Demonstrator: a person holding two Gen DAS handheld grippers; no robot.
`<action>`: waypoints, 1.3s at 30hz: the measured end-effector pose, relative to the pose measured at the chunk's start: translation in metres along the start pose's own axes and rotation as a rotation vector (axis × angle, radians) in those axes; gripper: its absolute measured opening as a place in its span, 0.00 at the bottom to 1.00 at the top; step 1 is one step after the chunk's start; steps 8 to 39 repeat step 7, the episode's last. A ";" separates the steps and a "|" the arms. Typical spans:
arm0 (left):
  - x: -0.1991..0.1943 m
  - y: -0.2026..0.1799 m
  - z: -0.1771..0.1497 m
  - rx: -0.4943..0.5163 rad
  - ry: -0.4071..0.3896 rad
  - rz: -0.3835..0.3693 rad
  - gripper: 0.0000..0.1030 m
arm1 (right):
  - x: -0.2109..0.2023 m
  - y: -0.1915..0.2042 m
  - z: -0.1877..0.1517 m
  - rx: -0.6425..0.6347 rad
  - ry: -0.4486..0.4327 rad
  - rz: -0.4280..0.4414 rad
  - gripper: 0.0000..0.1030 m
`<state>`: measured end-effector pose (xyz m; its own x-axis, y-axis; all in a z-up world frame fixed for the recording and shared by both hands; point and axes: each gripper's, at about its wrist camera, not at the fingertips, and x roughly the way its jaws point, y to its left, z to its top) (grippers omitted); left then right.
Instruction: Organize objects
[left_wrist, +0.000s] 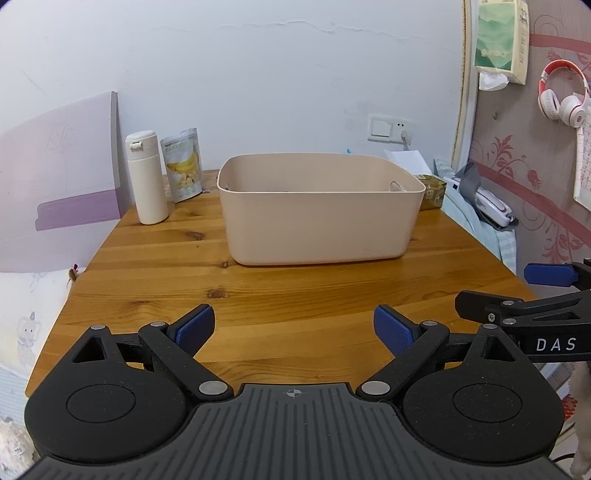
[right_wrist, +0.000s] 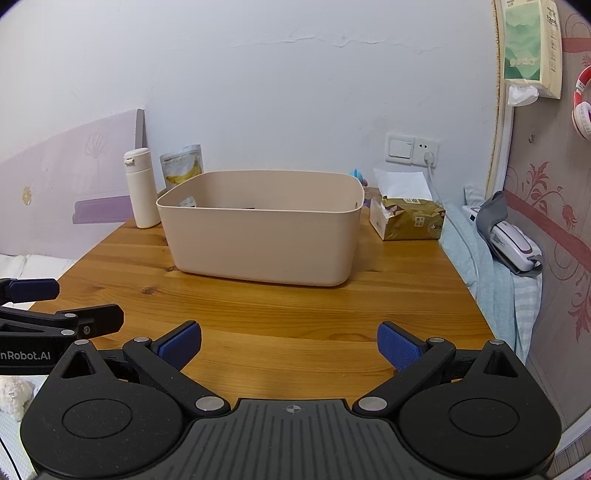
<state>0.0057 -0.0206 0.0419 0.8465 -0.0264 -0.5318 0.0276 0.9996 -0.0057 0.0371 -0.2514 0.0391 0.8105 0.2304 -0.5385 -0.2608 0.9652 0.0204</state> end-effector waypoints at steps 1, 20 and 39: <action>0.000 0.000 0.000 0.000 0.000 0.000 0.92 | 0.000 0.000 0.000 0.000 0.001 0.000 1.00; 0.001 -0.001 0.000 0.000 0.001 0.001 0.92 | 0.001 -0.002 0.000 0.001 0.007 0.002 1.00; 0.001 -0.001 0.000 0.000 0.001 0.001 0.92 | 0.001 -0.002 0.000 0.001 0.007 0.002 1.00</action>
